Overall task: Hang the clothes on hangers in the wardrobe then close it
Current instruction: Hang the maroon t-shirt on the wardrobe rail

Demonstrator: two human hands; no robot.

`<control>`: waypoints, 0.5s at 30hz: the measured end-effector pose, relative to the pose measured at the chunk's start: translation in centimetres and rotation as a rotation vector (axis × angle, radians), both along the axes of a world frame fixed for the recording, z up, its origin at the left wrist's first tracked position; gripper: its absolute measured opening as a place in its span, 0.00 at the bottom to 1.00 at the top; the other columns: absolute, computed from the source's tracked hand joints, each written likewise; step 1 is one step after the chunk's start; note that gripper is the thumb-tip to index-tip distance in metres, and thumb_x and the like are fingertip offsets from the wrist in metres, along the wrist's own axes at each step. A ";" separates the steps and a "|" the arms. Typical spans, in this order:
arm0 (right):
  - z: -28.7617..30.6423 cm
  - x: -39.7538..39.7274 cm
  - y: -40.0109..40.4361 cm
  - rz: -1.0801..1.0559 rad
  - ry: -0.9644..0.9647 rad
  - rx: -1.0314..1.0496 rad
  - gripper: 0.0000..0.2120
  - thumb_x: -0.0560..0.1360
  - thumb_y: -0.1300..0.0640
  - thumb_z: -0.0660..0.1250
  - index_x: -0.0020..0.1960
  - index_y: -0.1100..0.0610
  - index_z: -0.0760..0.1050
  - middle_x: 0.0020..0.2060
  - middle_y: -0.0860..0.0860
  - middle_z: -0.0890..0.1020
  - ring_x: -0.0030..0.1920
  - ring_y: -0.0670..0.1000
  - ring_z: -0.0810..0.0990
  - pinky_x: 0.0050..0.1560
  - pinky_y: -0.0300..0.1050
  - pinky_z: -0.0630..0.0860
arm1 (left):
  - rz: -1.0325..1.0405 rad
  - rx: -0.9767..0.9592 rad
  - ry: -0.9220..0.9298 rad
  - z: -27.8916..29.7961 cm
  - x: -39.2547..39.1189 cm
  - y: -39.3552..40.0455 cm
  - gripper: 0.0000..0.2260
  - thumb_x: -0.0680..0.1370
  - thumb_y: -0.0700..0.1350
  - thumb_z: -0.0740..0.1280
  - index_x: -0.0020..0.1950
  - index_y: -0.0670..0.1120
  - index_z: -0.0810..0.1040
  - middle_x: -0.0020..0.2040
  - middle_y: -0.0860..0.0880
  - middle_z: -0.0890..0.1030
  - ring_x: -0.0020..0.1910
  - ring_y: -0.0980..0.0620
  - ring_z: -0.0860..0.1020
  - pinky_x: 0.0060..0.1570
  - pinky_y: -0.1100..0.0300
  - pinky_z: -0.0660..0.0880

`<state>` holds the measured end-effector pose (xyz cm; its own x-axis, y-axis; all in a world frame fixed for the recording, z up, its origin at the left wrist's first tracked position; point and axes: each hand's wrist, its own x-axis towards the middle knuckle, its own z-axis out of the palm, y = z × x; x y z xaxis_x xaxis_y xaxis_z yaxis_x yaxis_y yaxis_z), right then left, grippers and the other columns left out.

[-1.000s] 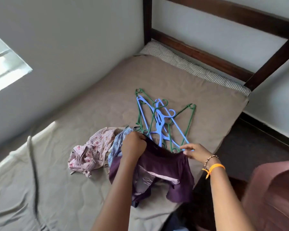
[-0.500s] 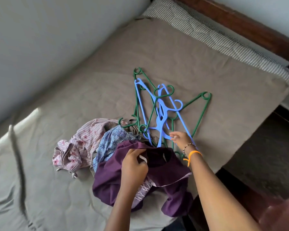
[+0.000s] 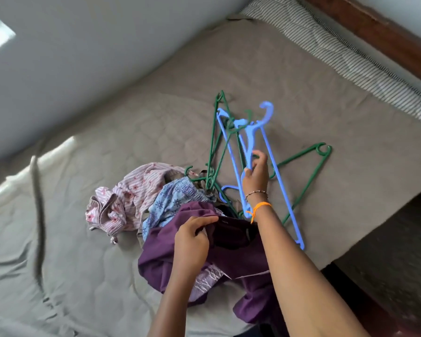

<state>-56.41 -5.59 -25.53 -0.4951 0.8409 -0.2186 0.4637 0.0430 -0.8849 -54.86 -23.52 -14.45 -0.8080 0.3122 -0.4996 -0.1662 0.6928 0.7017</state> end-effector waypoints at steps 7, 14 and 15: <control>5.6 2.3 -1.2 -0.050 -0.047 0.242 0.06 0.73 0.71 0.63 0.49 0.71 0.76 0.48 0.67 0.74 0.49 0.66 0.75 0.48 0.48 0.65 | -0.151 -0.002 0.185 2.9 -0.1 -0.6 0.31 0.65 0.24 0.56 0.53 0.54 0.83 0.44 0.57 0.80 0.49 0.52 0.76 0.47 0.66 0.72; 13.7 5.2 -3.7 -0.301 0.203 0.232 0.07 0.72 0.59 0.62 0.39 0.63 0.74 0.39 0.56 0.75 0.40 0.59 0.74 0.43 0.52 0.70 | -0.152 0.102 0.257 8.3 -0.9 -2.9 0.29 0.65 0.24 0.54 0.54 0.47 0.84 0.49 0.52 0.81 0.48 0.55 0.76 0.45 0.74 0.69; 15.4 5.5 -4.4 -0.299 0.306 0.139 0.05 0.73 0.59 0.61 0.39 0.58 0.72 0.38 0.52 0.76 0.38 0.54 0.74 0.42 0.47 0.71 | -0.151 0.122 0.249 9.1 -0.9 -3.4 0.28 0.66 0.24 0.54 0.53 0.46 0.84 0.49 0.51 0.82 0.46 0.54 0.77 0.45 0.71 0.70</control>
<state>-50.89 -10.00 -10.14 -0.2499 0.9679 0.0256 0.1913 0.0753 -0.9786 -55.81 -26.87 -5.35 -0.8405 0.4837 -0.2441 0.1193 0.6047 0.7874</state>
